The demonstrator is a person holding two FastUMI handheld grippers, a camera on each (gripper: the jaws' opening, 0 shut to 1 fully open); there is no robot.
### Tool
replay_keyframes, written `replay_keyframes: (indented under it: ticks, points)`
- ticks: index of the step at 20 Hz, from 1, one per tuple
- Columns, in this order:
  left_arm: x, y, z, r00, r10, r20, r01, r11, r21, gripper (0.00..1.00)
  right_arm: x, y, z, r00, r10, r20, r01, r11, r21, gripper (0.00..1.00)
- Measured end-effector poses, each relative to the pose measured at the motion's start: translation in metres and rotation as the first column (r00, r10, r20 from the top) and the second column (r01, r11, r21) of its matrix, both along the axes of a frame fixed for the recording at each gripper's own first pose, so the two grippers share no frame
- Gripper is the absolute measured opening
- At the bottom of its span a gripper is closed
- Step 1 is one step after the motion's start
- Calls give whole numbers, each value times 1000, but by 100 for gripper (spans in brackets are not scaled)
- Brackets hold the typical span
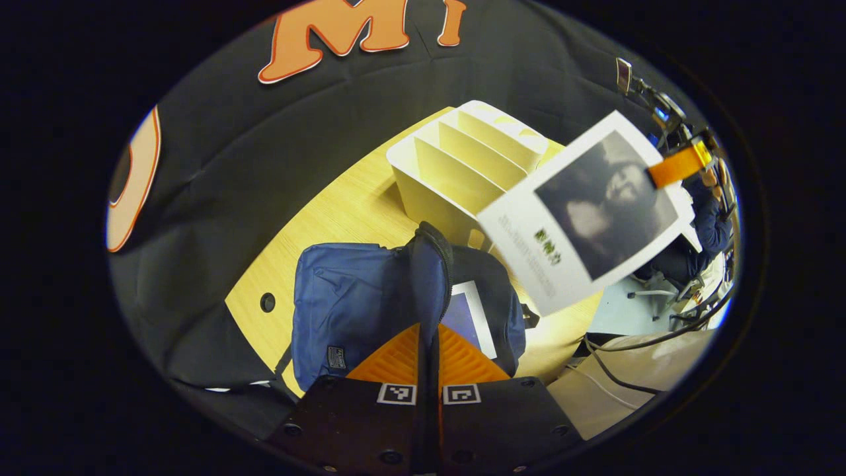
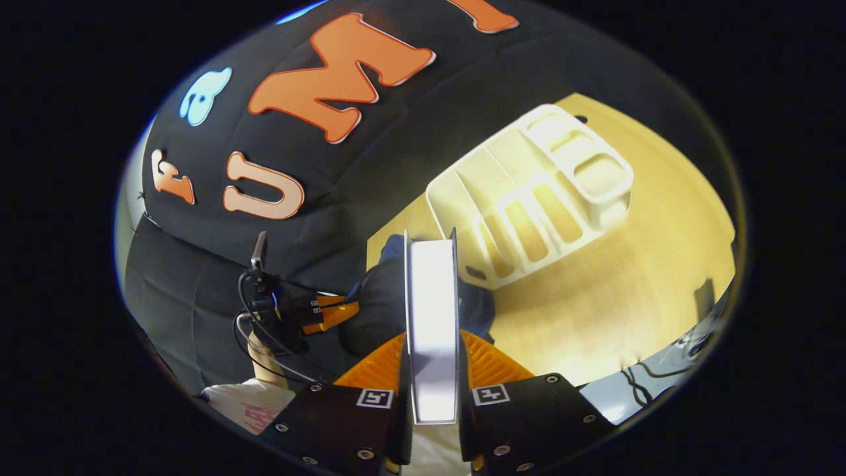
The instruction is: Open the schoolbag, grab two books from the bookshelf and put them into the schoolbag.
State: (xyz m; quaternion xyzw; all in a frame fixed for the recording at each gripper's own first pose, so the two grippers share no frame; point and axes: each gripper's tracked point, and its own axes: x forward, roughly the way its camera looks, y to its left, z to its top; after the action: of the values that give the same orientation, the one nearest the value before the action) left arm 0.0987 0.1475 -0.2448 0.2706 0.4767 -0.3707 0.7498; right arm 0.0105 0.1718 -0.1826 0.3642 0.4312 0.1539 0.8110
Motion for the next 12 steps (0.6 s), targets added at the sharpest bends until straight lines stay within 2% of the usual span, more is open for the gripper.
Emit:
replay_keyframes:
  ticks: [4,8,12]
  points:
    - [-2,-7,5,1000,-15,17,15,1000,6,1,9,50,-62,998,11,-55,-3,991,130,29]
    - [-5,-6,10,999,-22,34,21,999,25,0,41,98,-91,999,15,-34,-9,984,179,29]
    - [-12,-15,21,997,-43,58,42,999,32,0,67,133,-108,999,-38,-11,40,980,195,29]
